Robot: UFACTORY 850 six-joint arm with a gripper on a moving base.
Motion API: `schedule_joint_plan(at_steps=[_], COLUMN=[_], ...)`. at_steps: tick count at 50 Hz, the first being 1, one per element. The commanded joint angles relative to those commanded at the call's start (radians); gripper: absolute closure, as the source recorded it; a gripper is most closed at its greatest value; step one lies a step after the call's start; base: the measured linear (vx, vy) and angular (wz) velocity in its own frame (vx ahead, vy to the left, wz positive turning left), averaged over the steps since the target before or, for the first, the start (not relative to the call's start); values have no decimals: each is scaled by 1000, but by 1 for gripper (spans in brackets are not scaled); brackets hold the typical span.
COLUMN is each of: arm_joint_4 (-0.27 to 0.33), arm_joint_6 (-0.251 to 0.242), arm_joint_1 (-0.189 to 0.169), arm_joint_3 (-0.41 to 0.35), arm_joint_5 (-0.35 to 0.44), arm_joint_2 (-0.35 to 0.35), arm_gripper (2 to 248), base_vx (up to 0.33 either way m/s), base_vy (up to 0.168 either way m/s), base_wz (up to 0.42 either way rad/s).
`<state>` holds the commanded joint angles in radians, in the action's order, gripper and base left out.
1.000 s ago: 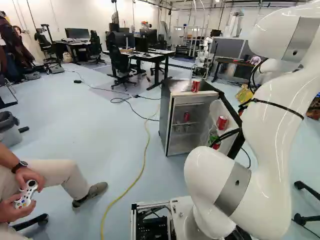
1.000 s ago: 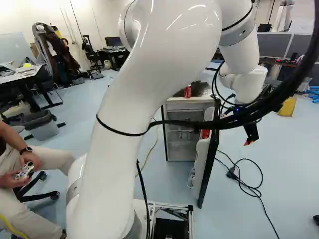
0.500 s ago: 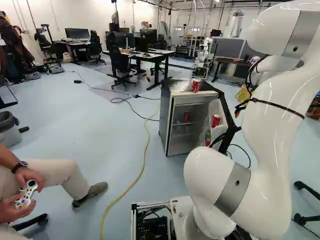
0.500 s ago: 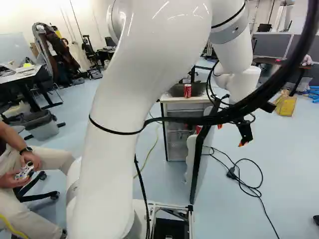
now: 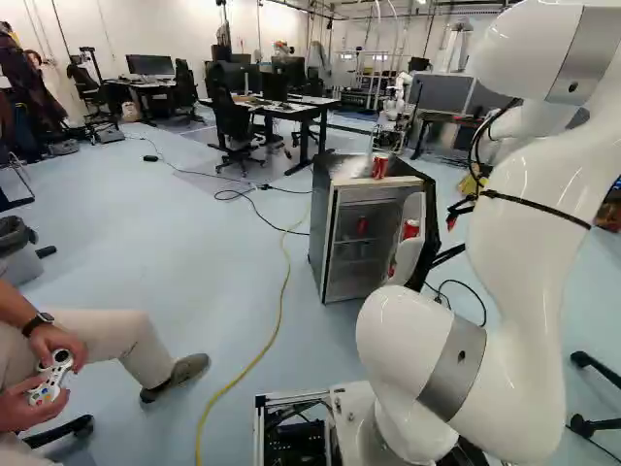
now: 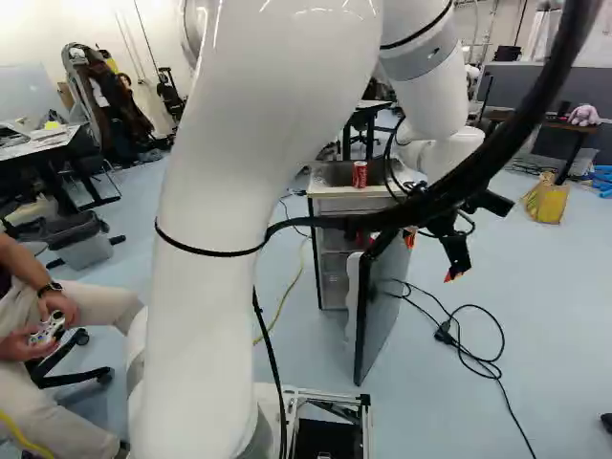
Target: Grab a drink from the fridge
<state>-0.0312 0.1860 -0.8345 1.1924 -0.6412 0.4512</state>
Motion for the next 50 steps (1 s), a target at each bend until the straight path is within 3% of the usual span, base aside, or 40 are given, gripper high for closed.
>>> schedule_joint_plan(at_steps=[50], arm_joint_4=[0], arm_joint_6=[0], arm_joint_1=[106], arm_joint_3=[-152], arm_joint_5=[0], arm_joint_2=[-108], arm_gripper=[3], base_vx=[0], base_vy=[0], base_wz=[0])
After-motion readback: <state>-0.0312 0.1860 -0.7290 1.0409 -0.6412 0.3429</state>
